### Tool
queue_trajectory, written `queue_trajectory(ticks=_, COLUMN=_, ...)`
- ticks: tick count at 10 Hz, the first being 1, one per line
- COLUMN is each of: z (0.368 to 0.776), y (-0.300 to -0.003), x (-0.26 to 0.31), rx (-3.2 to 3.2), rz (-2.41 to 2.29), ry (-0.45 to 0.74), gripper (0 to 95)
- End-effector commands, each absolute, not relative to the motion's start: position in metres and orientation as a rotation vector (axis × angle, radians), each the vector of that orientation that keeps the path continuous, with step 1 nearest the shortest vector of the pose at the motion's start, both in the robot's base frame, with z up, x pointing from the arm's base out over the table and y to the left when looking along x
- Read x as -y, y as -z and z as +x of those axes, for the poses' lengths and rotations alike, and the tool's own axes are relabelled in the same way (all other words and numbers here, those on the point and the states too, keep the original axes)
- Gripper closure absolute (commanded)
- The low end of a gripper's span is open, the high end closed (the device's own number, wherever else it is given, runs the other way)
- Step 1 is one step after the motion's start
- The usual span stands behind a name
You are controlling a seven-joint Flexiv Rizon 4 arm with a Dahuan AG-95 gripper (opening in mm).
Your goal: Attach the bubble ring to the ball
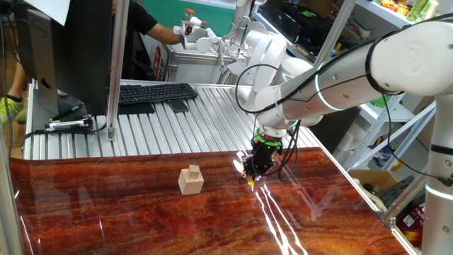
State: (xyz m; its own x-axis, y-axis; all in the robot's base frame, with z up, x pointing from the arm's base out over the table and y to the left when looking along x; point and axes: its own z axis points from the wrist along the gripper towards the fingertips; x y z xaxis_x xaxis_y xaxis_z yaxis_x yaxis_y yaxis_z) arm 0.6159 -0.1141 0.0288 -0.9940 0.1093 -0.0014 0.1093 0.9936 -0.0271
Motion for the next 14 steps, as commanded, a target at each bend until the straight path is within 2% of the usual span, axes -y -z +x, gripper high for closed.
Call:
queue_trajectory(ticks=1, z=0.615, y=-0.028, x=0.114, rx=3.139, rz=-0.172, ry=-0.046, gripper=95.0)
queue_trajectory(ticks=14, z=0.617, y=-0.015, x=0.112, rx=3.150, rz=-0.171, ry=-0.065, gripper=95.0)
